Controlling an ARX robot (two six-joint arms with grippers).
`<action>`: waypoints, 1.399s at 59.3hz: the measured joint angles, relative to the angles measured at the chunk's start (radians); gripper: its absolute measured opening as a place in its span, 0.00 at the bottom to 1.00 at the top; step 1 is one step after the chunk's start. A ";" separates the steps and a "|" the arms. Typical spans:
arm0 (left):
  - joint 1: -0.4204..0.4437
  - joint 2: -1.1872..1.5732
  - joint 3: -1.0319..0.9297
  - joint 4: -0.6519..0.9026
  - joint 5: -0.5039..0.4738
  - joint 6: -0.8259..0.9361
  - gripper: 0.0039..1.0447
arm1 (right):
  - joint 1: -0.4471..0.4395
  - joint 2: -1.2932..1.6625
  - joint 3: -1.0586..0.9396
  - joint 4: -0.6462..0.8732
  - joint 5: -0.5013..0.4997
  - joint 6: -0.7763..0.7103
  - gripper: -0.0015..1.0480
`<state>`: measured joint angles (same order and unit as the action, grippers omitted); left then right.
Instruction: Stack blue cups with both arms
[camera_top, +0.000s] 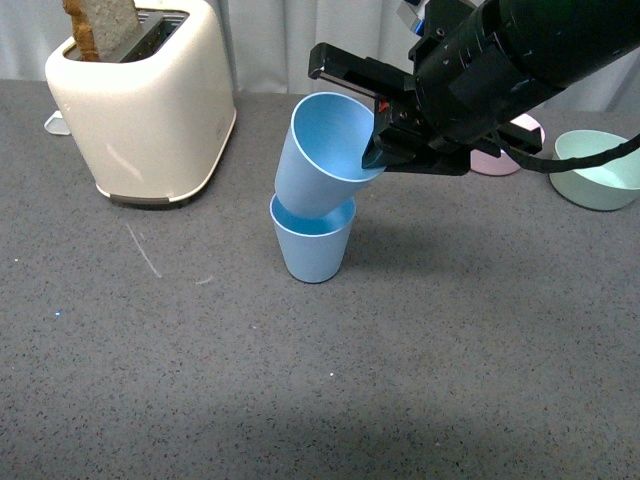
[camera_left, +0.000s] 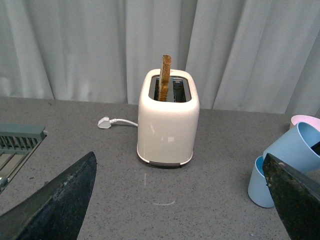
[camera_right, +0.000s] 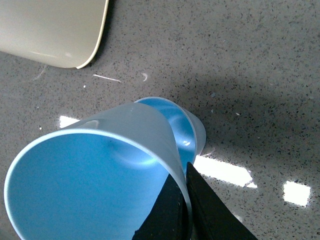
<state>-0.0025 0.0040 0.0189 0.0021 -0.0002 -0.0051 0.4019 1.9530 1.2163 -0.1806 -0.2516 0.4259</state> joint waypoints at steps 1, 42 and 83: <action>0.000 0.000 0.000 0.000 0.000 0.000 0.94 | 0.001 0.003 0.000 0.000 0.005 0.000 0.01; 0.000 0.000 0.000 0.000 0.002 0.000 0.94 | 0.024 0.015 -0.220 0.596 0.476 -0.254 0.61; 0.000 0.000 0.000 -0.002 -0.001 0.000 0.94 | -0.263 -0.678 -1.058 1.276 0.392 -0.423 0.01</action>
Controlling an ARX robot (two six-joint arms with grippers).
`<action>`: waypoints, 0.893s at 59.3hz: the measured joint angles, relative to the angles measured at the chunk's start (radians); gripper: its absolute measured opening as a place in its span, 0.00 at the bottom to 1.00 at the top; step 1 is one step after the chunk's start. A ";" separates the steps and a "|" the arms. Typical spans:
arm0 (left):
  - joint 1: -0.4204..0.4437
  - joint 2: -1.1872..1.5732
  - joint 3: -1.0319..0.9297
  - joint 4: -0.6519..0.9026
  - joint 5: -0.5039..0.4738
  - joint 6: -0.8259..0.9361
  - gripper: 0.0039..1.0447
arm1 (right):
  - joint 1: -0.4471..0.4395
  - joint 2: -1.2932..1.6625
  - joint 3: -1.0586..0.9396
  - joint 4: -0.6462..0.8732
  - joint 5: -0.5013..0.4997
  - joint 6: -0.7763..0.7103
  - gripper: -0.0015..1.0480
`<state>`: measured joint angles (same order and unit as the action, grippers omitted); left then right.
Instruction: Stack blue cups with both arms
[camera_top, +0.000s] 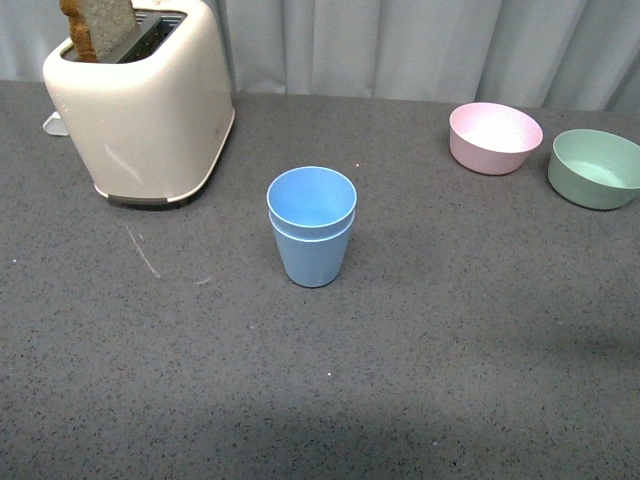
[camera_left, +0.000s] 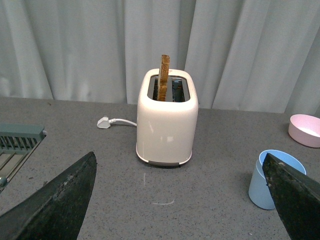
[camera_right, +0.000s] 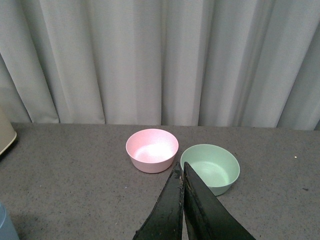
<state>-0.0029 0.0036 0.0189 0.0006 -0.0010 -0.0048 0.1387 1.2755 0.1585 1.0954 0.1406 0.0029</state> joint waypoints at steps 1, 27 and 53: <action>0.000 0.000 0.000 0.000 0.000 0.000 0.94 | -0.005 -0.017 -0.009 -0.008 -0.006 0.000 0.01; 0.000 0.000 0.000 0.000 0.000 0.000 0.94 | -0.134 -0.394 -0.125 -0.265 -0.132 0.000 0.01; 0.000 0.000 0.000 0.000 0.000 0.000 0.94 | -0.136 -0.765 -0.156 -0.591 -0.139 0.000 0.01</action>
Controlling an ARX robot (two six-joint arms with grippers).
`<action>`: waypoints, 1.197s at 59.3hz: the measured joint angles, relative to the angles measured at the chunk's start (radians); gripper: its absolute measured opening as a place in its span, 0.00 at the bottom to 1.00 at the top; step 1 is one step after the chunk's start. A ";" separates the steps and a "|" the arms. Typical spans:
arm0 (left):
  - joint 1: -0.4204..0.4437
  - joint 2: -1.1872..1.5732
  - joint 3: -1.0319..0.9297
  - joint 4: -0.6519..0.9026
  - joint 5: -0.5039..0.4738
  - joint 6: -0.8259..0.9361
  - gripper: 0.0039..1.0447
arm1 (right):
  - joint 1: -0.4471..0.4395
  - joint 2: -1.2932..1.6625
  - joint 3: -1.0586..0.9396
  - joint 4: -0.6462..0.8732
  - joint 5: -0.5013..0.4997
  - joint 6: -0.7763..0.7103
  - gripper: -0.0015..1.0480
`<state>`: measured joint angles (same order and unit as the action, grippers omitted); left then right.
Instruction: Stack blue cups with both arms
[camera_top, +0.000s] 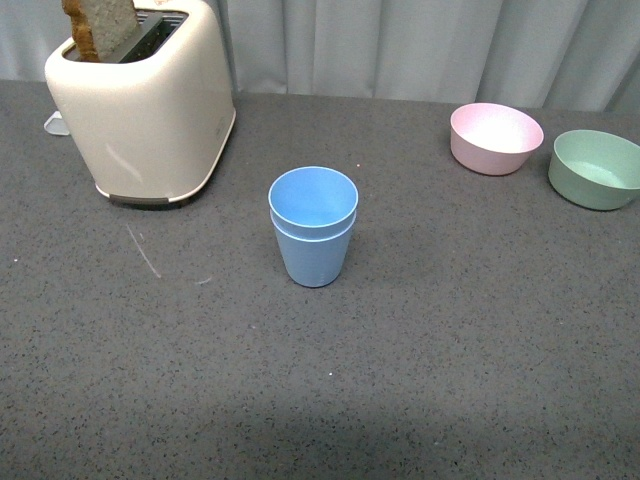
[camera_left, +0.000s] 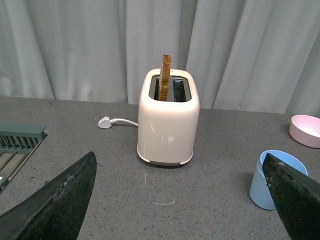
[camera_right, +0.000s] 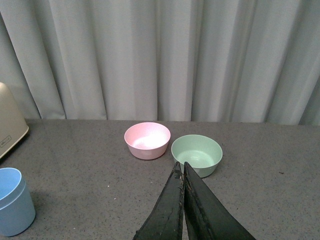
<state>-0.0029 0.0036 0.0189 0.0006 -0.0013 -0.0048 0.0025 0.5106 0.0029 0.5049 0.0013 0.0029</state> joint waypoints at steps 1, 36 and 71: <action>0.000 0.000 0.000 0.000 0.000 0.000 0.94 | 0.000 -0.011 0.000 -0.011 0.000 0.000 0.01; 0.000 0.000 0.000 0.000 0.000 0.000 0.94 | 0.000 -0.267 0.000 -0.257 0.000 0.000 0.01; 0.000 0.000 0.000 0.000 0.000 0.000 0.94 | 0.000 -0.506 0.000 -0.503 -0.003 0.000 0.01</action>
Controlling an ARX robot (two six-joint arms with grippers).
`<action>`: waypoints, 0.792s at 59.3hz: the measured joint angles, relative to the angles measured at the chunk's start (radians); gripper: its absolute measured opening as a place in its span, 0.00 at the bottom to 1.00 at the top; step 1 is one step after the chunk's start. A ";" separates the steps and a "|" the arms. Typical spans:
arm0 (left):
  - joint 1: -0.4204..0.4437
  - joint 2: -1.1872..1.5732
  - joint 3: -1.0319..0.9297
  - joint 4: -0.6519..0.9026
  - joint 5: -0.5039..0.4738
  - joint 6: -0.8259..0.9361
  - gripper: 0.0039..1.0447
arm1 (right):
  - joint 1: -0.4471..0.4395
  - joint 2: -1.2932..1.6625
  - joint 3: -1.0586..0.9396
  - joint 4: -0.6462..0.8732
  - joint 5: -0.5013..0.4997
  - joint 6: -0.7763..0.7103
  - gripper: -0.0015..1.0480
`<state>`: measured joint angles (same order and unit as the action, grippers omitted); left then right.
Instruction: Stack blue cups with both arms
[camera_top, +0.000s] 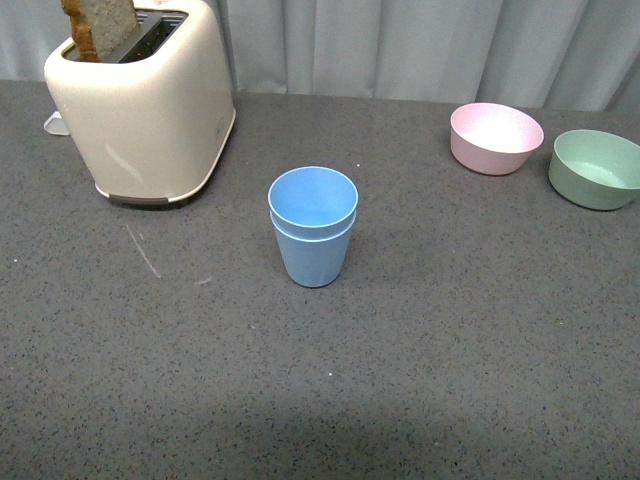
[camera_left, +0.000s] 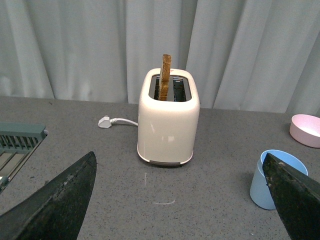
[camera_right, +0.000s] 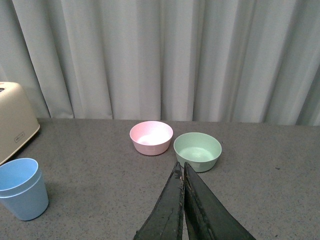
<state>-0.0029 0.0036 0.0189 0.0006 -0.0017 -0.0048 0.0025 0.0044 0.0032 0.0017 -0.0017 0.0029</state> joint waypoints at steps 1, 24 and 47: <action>0.000 0.000 0.000 0.000 0.000 0.000 0.94 | 0.000 0.000 0.000 0.000 0.000 -0.002 0.02; 0.000 0.000 0.000 0.000 0.000 0.000 0.94 | 0.000 0.000 0.000 0.000 0.000 -0.001 0.69; 0.000 0.000 0.000 0.000 0.000 0.000 0.94 | 0.000 -0.001 0.000 0.000 0.000 0.000 0.91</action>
<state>-0.0029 0.0032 0.0189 0.0006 -0.0017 -0.0048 0.0025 0.0036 0.0032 0.0017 -0.0013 0.0025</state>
